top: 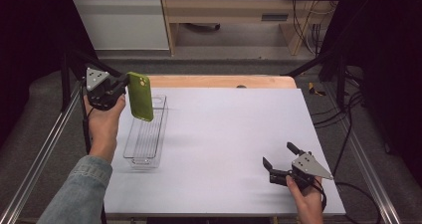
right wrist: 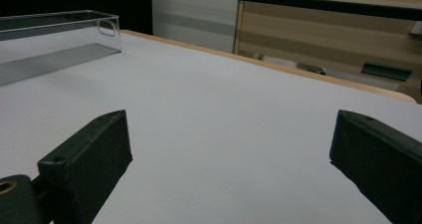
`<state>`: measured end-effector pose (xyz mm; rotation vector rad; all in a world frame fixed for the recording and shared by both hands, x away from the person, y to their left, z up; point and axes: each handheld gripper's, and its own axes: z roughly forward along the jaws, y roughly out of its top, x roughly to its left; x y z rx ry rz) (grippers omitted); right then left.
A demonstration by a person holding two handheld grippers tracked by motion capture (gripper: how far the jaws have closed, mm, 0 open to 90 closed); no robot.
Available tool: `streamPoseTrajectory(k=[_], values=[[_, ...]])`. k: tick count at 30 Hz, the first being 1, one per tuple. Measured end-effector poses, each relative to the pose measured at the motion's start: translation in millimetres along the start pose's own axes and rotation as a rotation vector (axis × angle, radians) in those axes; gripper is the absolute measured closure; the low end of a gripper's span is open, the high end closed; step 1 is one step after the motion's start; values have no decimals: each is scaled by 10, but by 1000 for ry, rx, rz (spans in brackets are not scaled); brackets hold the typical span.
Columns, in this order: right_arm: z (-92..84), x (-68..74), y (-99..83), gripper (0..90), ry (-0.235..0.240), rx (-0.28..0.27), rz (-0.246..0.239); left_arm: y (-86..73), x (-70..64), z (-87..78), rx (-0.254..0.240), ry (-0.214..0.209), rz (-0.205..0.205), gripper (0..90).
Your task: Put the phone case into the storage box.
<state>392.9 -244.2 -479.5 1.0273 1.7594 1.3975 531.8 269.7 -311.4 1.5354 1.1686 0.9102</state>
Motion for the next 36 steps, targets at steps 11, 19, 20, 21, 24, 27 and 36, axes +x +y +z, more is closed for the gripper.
streamPoseTrajectory(k=[11, 19, 20, 21, 24, 27, 36], values=[[0, 2, 8, 25, 9, -8, 10, -33, 27, 81, -7, 16, -30, 876], [9, 17, 7, 22, 14, -4, 18, -78, 36, 175, 2, 26, -41, 876], [14, 20, 6, 22, 16, -2, 15, -84, 38, 188, 5, 27, -41, 875], [18, 26, 6, 22, 19, 0, 14, -90, 38, 200, 7, 27, -42, 876], [31, 43, 2, 23, 24, 5, 7, -105, 44, 227, 9, 27, -40, 876], [33, 48, 5, 23, 25, 6, 8, -117, 55, 248, 11, 32, -45, 875], [27, 42, 3, 23, 26, 5, 2, -120, 15, 325, 13, 34, -28, 876]])
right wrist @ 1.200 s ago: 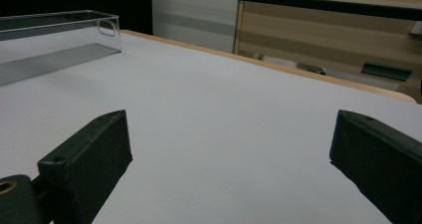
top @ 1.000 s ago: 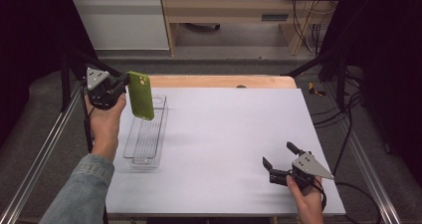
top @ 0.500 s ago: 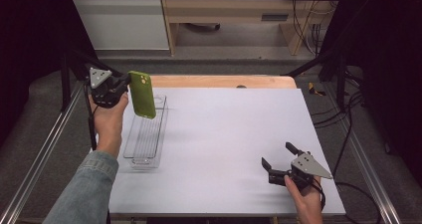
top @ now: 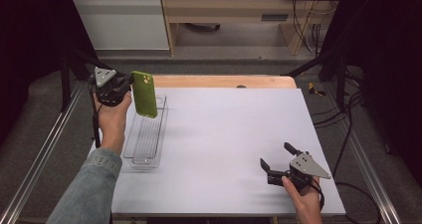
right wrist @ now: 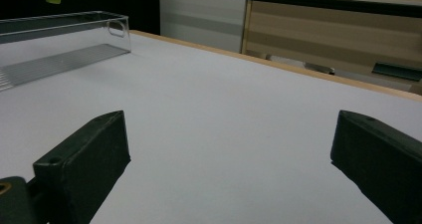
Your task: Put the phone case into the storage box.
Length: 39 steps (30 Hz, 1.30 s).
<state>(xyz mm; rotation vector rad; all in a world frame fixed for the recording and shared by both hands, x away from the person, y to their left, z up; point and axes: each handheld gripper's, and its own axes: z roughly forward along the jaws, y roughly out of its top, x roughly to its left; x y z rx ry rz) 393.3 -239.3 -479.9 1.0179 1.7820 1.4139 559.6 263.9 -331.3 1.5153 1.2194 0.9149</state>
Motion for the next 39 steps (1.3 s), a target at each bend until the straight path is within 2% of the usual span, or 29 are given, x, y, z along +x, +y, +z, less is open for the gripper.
streamPoseTrajectory(k=[7, 15, 33, 39], values=[[-1, -6, -5, 22, -2, -1, -2, 3, -29, 42, -14, 6, 18, 876], [-7, -6, -4, 22, 1, -2, -4, -8, -43, 81, -14, 8, 8, 876], [4, -4, -6, 22, 10, 1, -8, -28, 20, 234, -10, 30, -20, 875], [7, 0, -7, 22, 10, 4, -7, -38, 4, 253, -7, 35, -10, 876]])
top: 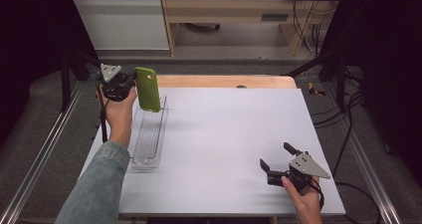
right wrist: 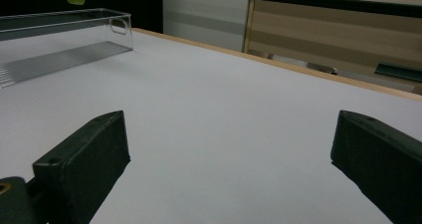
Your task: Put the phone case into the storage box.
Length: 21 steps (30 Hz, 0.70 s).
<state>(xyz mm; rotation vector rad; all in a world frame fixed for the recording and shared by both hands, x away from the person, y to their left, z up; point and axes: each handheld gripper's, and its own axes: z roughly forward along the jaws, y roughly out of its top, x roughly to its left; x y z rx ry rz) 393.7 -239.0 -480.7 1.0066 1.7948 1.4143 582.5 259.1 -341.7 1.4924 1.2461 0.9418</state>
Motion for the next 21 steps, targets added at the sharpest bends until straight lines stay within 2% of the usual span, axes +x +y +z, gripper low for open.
streamPoseTrajectory(k=[9, 15, 21], values=[[2, -2, -2, 22, -1, 2, 1, -27, 2, 8, 6, 4, 15, 876], [2, -3, -2, 22, 0, 3, 2, -38, -9, 7, 8, 7, 46, 875], [-3, 1, -2, 21, 5, 0, -3, -66, 32, 9, 11, 13, 26, 876]])
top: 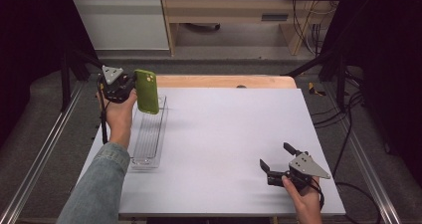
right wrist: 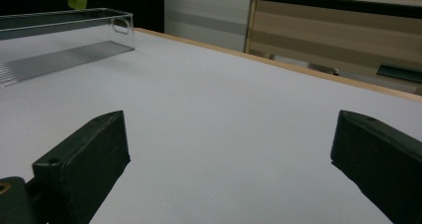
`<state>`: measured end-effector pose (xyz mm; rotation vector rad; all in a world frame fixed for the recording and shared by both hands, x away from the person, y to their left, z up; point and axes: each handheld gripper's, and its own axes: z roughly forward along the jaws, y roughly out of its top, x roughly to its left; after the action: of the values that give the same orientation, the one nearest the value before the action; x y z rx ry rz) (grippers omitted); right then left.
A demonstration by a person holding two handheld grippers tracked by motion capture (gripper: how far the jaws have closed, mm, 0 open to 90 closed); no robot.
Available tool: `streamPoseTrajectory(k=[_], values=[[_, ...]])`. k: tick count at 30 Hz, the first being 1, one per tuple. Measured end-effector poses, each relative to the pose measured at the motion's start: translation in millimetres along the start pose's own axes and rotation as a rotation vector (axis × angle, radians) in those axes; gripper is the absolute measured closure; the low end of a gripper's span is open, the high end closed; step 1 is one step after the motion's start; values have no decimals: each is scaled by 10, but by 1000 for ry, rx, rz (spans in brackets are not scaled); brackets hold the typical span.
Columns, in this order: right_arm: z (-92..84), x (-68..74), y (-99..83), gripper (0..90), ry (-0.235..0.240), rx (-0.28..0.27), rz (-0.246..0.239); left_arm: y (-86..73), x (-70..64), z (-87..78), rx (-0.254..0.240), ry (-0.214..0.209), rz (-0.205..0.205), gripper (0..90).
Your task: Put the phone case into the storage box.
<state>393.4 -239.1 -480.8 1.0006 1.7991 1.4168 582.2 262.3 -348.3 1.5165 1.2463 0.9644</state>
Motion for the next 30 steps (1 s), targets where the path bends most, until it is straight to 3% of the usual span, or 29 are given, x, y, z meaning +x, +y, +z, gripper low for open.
streamPoseTrajectory(k=[6, 30], values=[[1, -4, 0, 21, -1, 0, 3, -32, 33, 11, 6, 9, 0, 875], [0, -9, 6, 22, -1, -1, 5, -102, -53, 104, 26, 8, 22, 875]])
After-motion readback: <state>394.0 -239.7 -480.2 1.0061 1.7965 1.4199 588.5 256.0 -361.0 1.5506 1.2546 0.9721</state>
